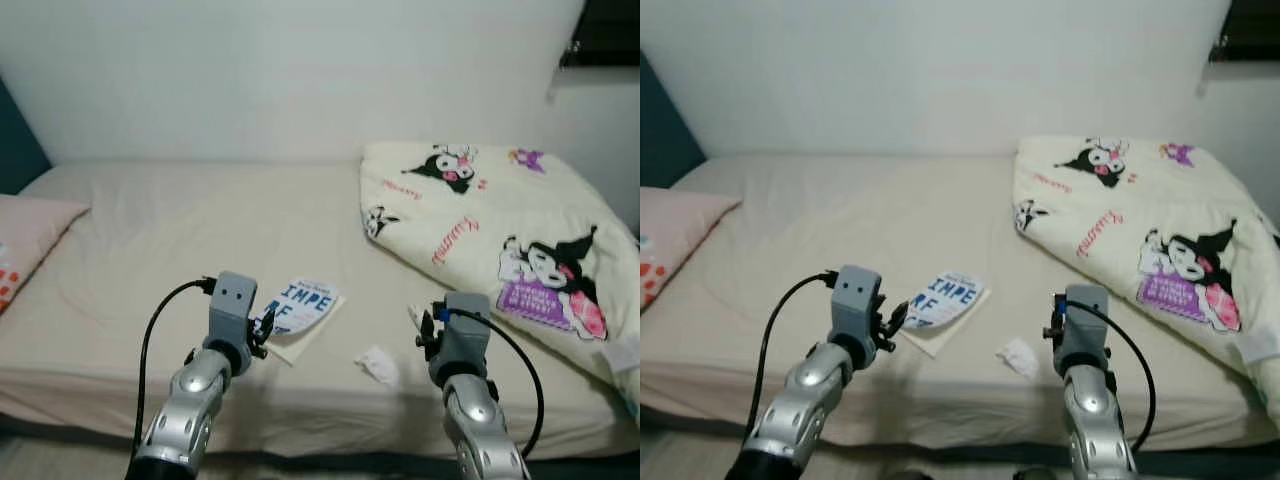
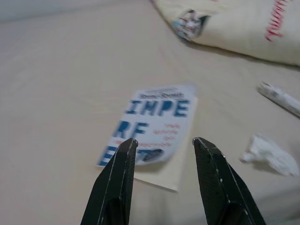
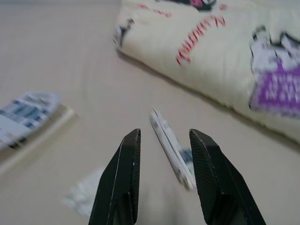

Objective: Clean up the room

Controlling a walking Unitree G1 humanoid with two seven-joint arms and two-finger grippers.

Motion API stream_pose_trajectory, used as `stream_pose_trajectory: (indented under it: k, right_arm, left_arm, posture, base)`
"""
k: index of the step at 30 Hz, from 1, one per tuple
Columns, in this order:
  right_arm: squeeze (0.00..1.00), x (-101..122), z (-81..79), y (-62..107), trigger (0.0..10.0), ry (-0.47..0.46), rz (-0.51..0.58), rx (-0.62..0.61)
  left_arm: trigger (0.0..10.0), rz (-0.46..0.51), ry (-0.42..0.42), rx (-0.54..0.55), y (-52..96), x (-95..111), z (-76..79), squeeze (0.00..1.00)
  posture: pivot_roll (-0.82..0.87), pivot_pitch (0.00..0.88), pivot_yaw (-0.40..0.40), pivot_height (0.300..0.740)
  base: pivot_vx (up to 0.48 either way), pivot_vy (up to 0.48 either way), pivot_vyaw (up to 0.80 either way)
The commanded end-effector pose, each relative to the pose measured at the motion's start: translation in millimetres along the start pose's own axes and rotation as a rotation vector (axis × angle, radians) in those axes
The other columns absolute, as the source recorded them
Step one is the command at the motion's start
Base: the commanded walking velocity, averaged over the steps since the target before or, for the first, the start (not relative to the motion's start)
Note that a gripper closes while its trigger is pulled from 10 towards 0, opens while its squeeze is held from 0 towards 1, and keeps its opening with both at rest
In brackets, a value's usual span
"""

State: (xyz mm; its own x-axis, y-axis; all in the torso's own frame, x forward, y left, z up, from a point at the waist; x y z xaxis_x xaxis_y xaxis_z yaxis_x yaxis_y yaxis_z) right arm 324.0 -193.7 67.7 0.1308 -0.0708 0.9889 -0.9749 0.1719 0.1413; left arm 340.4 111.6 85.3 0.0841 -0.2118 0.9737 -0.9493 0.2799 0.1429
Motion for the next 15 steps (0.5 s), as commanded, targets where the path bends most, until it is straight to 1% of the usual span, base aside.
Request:
stream_pose_trajectory:
  k: [1, 5, 7, 9, 11, 15]
  right_arm:
    - [0.00, -5, 0.1, 1.1, 10.0, -0.003, -0.017, -0.004]
    - [0.00, -6, 0.4, 1.4, 10.0, -0.008, -0.022, -0.010]
    - [0.00, -7, 1.2, 2.0, 10.0, -0.016, -0.026, -0.019]
    - [0.00, -8, 1.4, 2.0, 10.0, -0.017, -0.027, -0.021]
    - [0.00, -7, 2.4, 2.5, 10.0, -0.019, -0.024, -0.026]
    - [0.00, -6, 3.4, 2.7, 10.0, -0.022, -0.020, -0.029]
  left_arm:
    - [10.0, 0.020, -0.014, -0.020, 0.1, 4, 3.7, 0.00]
    - [10.0, 0.040, -0.011, -0.039, -1.8, 8, 7.6, 0.00]
    - [10.0, 0.064, -0.008, -0.074, -4.7, 15, 16.2, 0.00]
    - [10.0, 0.070, -0.007, -0.083, -5.3, 17, 18.4, 0.00]
    - [10.0, 0.086, -0.002, -0.109, -6.7, 21, 25.0, 0.00]
    - [10.0, 0.092, 0.004, -0.122, -7.0, 22, 28.2, 0.00]
  posture:
    - [-0.02, 0.045, 0.037, 0.604]
    - [-0.02, 0.046, 0.040, 0.604]
    - [-0.03, 0.046, 0.042, 0.604]
    - [-0.03, 0.046, 0.042, 0.604]
    - [-0.03, 0.050, 0.045, 0.604]
    - [-0.03, 0.054, 0.047, 0.604]
  base:
    - [0.000, 0.000, 0.00]
    - [0.000, 0.000, 0.00]
    - [0.000, 0.000, 0.00]
    - [0.000, 0.000, 0.00]
    - [0.000, 0.000, 0.00]
    - [0.000, 0.000, 0.00]
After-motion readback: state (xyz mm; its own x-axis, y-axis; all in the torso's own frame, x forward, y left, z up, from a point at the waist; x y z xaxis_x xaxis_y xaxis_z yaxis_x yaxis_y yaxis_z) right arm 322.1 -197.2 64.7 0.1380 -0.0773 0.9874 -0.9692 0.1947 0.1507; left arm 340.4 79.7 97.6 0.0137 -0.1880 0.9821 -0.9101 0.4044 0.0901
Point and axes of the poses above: a point about 5 cm out from each wrist's last joint towards the gripper, its own y axis pointing back from the gripper into the wrist, its own x axis along the axis of the wrist's last joint, z = x × y, the point moved 4 cm from there along -y, pointing out of the wrist towards the gripper, and after that the axes turned 8 degrees about -y, right-handed, at the moved point
